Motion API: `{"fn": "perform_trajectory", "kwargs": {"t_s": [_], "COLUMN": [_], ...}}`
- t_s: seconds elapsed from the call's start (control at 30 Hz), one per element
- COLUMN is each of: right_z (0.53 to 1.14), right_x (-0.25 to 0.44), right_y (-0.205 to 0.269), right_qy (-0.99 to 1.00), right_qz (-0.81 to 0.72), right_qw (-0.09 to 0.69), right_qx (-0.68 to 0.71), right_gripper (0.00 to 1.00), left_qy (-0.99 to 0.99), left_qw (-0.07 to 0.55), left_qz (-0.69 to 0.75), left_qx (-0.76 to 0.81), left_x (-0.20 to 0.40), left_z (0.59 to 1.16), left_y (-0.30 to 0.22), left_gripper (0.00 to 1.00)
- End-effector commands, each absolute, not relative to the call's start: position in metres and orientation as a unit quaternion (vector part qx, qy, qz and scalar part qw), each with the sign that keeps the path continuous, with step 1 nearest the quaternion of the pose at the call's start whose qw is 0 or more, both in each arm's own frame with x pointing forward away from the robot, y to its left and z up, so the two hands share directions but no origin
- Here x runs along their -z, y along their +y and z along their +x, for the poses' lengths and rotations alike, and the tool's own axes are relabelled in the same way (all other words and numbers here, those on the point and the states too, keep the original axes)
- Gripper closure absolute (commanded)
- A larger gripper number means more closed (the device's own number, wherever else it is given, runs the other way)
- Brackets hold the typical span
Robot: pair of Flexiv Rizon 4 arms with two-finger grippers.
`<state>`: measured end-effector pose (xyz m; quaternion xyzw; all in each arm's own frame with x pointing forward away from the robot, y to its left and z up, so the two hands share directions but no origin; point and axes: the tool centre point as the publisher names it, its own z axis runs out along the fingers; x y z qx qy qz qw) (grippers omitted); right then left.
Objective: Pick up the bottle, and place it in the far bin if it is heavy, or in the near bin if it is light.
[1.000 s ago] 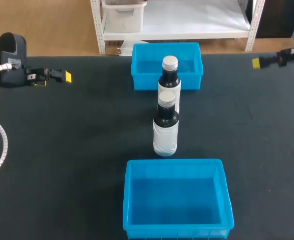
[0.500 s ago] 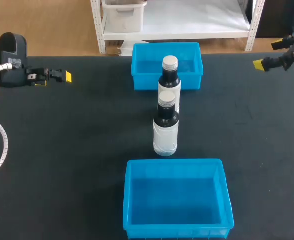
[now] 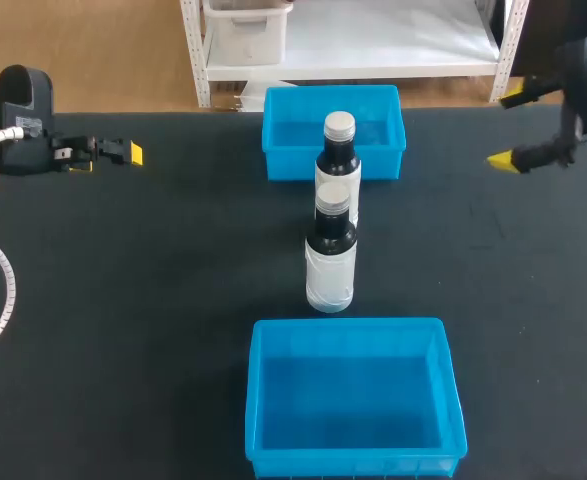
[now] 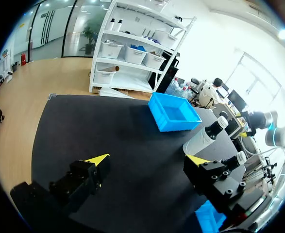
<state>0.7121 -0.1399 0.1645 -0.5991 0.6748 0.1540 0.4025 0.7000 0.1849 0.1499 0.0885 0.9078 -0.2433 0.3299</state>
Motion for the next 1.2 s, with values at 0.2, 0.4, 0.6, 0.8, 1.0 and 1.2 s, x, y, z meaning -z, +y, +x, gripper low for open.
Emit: {"fn": "perform_trajectory", "kwargs": {"t_s": [0.2,0.4,0.6,0.8,1.0,1.2], "right_z": [0.679,0.656,0.638,0.626,0.619,0.617], "right_x": [-0.166,-0.160,-0.149,-0.146,-0.140,-0.130], "right_y": [-0.106,-0.081,-0.044,-0.021,-0.006,0.013], "right_qy": [0.618,0.619,0.616,0.622,0.634,0.629], "right_qz": [-0.646,-0.642,-0.645,-0.640,-0.622,-0.622], "right_qw": [0.344,0.345,0.335,0.335,0.343,0.333], "right_qx": [-0.288,-0.293,-0.303,-0.302,-0.306,-0.326], "right_gripper": [0.00,0.00,0.00,0.00,0.00,0.00], "left_qy": [0.908,0.908,0.908,0.908,0.908,0.908], "left_qw": [0.330,0.330,0.330,0.330,0.330,0.330], "left_qz": [0.088,0.088,0.088,0.088,0.088,0.088], "left_qx": [0.243,0.243,0.243,0.243,0.243,0.243], "left_x": [-0.150,-0.150,-0.150,-0.150,-0.150,-0.150], "left_z": [0.700,0.700,0.700,0.700,0.700,0.700], "left_y": [0.185,0.185,0.185,0.185,0.185,0.185], "left_gripper": [0.00,0.00,0.00,0.00,0.00,0.00]}}
